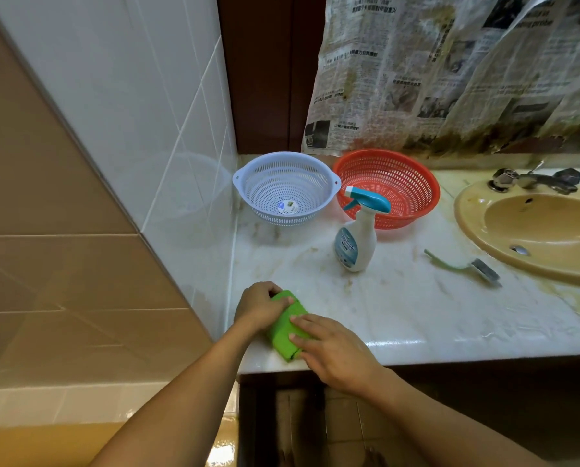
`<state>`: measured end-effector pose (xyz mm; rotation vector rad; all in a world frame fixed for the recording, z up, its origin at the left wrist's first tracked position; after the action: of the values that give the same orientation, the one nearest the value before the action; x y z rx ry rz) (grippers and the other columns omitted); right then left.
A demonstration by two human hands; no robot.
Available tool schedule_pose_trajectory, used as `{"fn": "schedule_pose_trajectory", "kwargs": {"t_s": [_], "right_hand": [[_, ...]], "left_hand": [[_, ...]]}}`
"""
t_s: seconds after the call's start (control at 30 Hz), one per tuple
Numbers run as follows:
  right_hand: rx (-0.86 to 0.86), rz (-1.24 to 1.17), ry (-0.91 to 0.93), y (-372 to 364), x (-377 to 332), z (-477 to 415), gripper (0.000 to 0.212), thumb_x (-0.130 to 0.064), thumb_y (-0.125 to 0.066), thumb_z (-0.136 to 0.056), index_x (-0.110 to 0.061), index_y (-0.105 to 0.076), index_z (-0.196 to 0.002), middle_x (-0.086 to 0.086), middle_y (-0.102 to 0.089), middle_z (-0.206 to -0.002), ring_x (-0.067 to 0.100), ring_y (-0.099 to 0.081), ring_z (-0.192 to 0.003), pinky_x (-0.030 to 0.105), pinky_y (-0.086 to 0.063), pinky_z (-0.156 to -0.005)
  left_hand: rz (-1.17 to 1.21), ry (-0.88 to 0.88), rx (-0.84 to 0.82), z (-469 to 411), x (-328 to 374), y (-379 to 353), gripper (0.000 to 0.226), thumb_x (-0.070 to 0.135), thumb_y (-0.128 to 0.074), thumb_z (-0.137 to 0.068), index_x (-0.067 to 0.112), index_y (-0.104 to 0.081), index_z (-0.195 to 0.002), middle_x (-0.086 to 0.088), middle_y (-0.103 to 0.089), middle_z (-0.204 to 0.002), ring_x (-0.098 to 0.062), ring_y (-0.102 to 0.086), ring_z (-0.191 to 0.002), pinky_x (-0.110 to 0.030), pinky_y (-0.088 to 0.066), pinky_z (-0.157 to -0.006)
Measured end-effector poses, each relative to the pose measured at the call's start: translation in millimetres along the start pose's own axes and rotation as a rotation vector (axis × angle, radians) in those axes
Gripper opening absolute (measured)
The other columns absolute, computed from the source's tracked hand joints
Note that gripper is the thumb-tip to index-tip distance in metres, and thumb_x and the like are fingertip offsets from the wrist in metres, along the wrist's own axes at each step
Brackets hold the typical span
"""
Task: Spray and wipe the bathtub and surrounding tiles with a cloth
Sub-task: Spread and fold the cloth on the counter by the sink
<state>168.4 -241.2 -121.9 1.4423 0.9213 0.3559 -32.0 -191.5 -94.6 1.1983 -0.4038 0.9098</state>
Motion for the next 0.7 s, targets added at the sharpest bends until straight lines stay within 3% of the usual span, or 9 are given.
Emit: {"fn": "schedule_pose_trajectory", "kwargs": {"t_s": [0.07, 0.13, 0.23, 0.3, 0.37, 0.47, 0.6, 0.7], "right_hand": [[0.012, -0.024, -0.017, 2.0, 2.4, 5.9, 0.038, -0.032, -0.056, -0.092, -0.027, -0.068, -0.128, -0.004, -0.052, -0.151, 0.020, -0.049, -0.137, 0.037, -0.048, -0.108], [0.029, -0.080, -0.059, 3.4, 3.9, 12.0, 0.038, -0.031, -0.054, -0.094, -0.026, -0.068, -0.129, -0.007, -0.051, -0.151, 0.020, -0.046, -0.138, 0.033, -0.044, -0.111], [0.033, -0.220, -0.210, 8.0, 1.2, 13.9, 0.042, -0.045, -0.049, -0.096, -0.027, -0.067, -0.130, -0.013, -0.048, -0.152, 0.013, -0.038, -0.141, 0.028, -0.034, -0.117], [0.043, -0.256, -0.308, 10.0, -6.4, 8.3, 0.048, -0.052, -0.055, -0.093, -0.024, -0.064, -0.131, -0.012, -0.048, -0.151, 0.011, -0.038, -0.138, 0.030, -0.035, -0.116], [0.044, -0.266, -0.407, 8.3, -15.0, 0.2, 0.059, -0.048, -0.065, -0.089, -0.020, -0.053, -0.140, -0.006, -0.046, -0.148, 0.014, -0.040, -0.135, 0.029, -0.036, -0.114], [-0.030, -0.293, -0.551, 8.9, -17.8, -10.4, 0.072, -0.040, -0.071, -0.089, -0.021, -0.039, -0.151, -0.002, -0.043, -0.144, 0.019, -0.041, -0.132, 0.032, -0.038, -0.111], [-0.048, -0.343, -0.741, 20.0, 3.0, -17.8, 0.069, -0.033, -0.073, -0.090, -0.018, -0.044, -0.150, 0.005, -0.055, -0.139, 0.024, -0.052, -0.127, 0.036, -0.042, -0.108], [-0.045, -0.349, -0.865, 26.5, 12.6, -21.8, 0.065, -0.038, -0.077, -0.087, -0.017, -0.053, -0.143, 0.006, -0.063, -0.129, 0.023, -0.058, -0.121, 0.035, -0.047, -0.102]], "left_hand": [[0.083, 0.099, 0.055, -0.7, -0.4, -1.0, 0.013, 0.028, -0.078, -0.083, 0.020, -0.068, -0.087, 0.005, -0.069, -0.090, -0.016, -0.065, -0.088, -0.031, -0.051, -0.075], [0.096, 0.128, 0.088, 1.8, -2.6, -2.4, 0.014, 0.027, -0.076, -0.083, 0.020, -0.065, -0.088, 0.004, -0.067, -0.090, -0.017, -0.063, -0.086, -0.032, -0.049, -0.073], [0.071, 0.045, 0.036, 6.9, -6.7, -3.4, 0.030, 0.032, -0.074, -0.089, 0.026, -0.061, -0.115, 0.000, -0.063, -0.100, -0.021, -0.062, -0.096, -0.032, -0.048, -0.081], [-0.017, -0.040, -0.042, 7.8, -11.6, -1.2, 0.041, 0.034, -0.069, -0.095, 0.026, -0.060, -0.134, -0.006, -0.062, -0.113, -0.023, -0.062, -0.105, -0.029, -0.045, -0.087], [-0.138, -0.078, -0.088, 9.9, -15.0, 2.1, 0.038, 0.036, -0.064, -0.099, 0.022, -0.063, -0.134, -0.011, -0.062, -0.124, -0.026, -0.061, -0.114, -0.027, -0.043, -0.091], [-0.289, -0.040, -0.047, 17.0, -22.0, 7.2, 0.038, 0.043, -0.059, -0.100, 0.011, -0.064, -0.120, -0.012, -0.063, -0.120, -0.029, -0.060, -0.109, -0.033, -0.046, -0.089], [-0.404, -0.059, 0.024, 30.9, -26.8, 7.6, 0.036, 0.037, -0.062, -0.099, 0.005, -0.053, -0.111, -0.015, -0.052, -0.120, -0.034, -0.054, -0.112, -0.044, -0.045, -0.095], [-0.273, -0.108, 0.022, 35.8, -31.6, 8.2, 0.046, 0.027, -0.068, -0.096, 0.006, -0.049, -0.132, -0.012, -0.049, -0.136, -0.033, -0.050, -0.128, -0.041, -0.042, -0.104]]}}
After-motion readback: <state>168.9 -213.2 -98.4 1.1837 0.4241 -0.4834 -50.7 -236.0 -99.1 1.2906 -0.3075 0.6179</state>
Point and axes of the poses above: each hand's wrist, its own z-axis away from the middle knuckle, its own y-axis out of the back of the hand, x = y × z, the point moved 1 cm from there along -z, towards the middle knuckle
